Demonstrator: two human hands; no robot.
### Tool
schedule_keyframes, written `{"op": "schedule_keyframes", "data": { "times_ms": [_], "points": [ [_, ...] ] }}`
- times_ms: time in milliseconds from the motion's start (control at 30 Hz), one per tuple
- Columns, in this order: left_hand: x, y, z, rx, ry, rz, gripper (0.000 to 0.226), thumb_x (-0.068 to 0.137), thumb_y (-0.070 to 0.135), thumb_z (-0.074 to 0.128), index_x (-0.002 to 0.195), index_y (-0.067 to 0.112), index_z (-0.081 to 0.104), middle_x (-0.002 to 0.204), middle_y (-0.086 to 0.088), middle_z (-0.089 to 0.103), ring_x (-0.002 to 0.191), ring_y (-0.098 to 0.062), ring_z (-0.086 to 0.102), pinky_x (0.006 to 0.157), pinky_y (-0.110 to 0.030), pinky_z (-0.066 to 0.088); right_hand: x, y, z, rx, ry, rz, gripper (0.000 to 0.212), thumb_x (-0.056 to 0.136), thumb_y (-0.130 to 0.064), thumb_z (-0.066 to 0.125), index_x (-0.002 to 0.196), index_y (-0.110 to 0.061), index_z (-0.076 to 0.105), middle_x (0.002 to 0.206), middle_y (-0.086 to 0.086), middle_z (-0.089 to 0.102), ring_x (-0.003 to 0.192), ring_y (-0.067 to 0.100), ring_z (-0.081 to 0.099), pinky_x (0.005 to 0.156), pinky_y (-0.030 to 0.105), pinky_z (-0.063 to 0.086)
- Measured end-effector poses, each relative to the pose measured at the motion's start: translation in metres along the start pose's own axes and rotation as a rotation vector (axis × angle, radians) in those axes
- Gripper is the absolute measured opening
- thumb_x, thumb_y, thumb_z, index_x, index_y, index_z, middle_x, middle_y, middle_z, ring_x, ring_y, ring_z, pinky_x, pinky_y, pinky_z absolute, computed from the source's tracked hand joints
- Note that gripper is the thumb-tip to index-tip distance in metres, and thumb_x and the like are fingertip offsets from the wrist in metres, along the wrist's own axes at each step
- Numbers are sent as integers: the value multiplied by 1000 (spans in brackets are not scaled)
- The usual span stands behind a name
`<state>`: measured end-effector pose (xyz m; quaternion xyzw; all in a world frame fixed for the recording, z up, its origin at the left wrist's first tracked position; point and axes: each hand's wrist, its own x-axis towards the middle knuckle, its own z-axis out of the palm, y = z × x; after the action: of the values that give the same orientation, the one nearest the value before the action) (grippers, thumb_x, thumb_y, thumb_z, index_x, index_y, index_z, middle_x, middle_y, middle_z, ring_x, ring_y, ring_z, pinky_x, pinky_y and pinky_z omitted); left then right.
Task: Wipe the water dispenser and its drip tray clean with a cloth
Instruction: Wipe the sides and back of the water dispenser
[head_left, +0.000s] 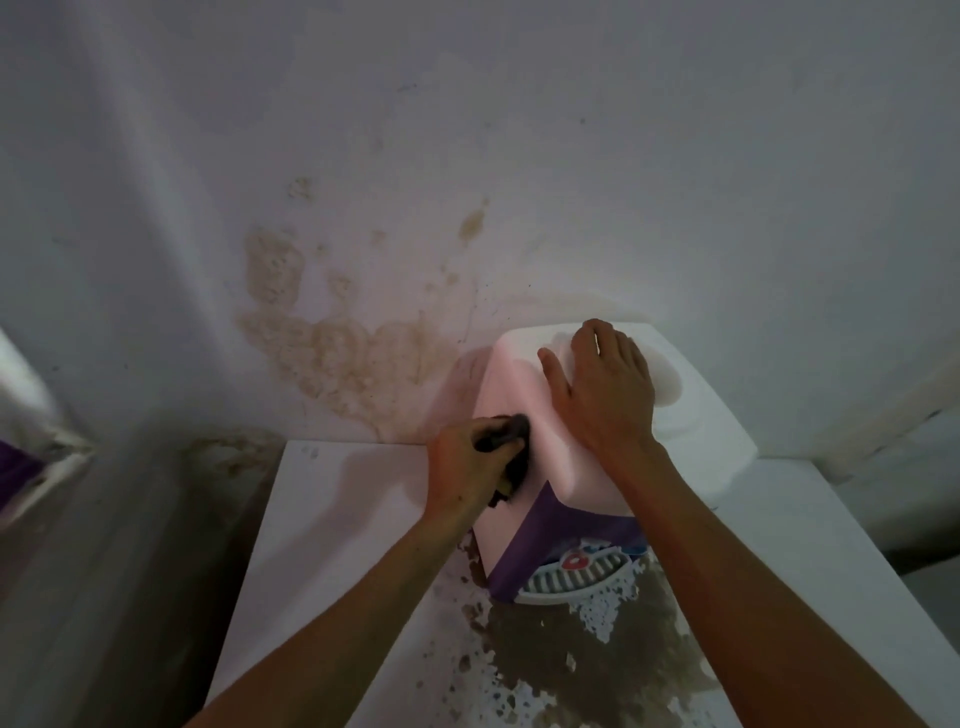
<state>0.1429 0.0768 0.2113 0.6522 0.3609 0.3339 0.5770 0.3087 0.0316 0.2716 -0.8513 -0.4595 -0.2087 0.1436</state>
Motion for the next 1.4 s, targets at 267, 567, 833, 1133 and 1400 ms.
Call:
{"op": "schedule_keyframes", "data": {
  "times_ms": [267, 567, 833, 1133, 1400],
  "points": [
    [55, 1, 4, 73, 132, 39, 19, 91, 21, 74, 110, 18, 78, 91, 8, 74, 79, 3, 68, 75, -12, 55, 23, -6, 12, 2, -198, -16, 58, 105, -52, 26, 146, -17, 46, 161, 5, 32, 147, 26, 30, 123, 47, 22],
    [111, -5, 2, 27, 168, -117, 15, 94, 18, 70, 107, 16, 77, 90, 4, 72, 76, -5, 64, 57, -1, 45, 21, -6, 16, -51, -234, -21, 55, 103, -53, 23, 146, -25, 45, 158, 2, 38, 146, 25, 31, 121, 48, 25],
    [100, 8, -2, 40, 145, 51, 9, 90, 15, 73, 97, 18, 79, 82, 8, 74, 70, -4, 68, 60, -6, 47, 22, -7, 16, -115, -239, -42, 55, 102, -53, 22, 147, -28, 41, 155, 0, 42, 144, 24, 34, 120, 52, 25],
    [116, -16, 3, 128, 147, -94, 17, 95, 31, 68, 83, 19, 71, 77, 3, 72, 68, -13, 67, 63, -22, 57, 20, -8, 15, -108, -249, -39, 58, 104, -54, 17, 155, -30, 33, 163, -1, 30, 153, 22, 19, 125, 51, 12],
    [68, -36, 3, 85, 53, -114, 13, 92, 26, 74, 97, 14, 78, 82, 3, 75, 68, -6, 70, 78, -26, 61, 20, -10, 14, -116, -230, -43, 61, 104, -55, 17, 156, -26, 32, 164, 2, 30, 153, 23, 21, 125, 51, 12]
  ]
}}
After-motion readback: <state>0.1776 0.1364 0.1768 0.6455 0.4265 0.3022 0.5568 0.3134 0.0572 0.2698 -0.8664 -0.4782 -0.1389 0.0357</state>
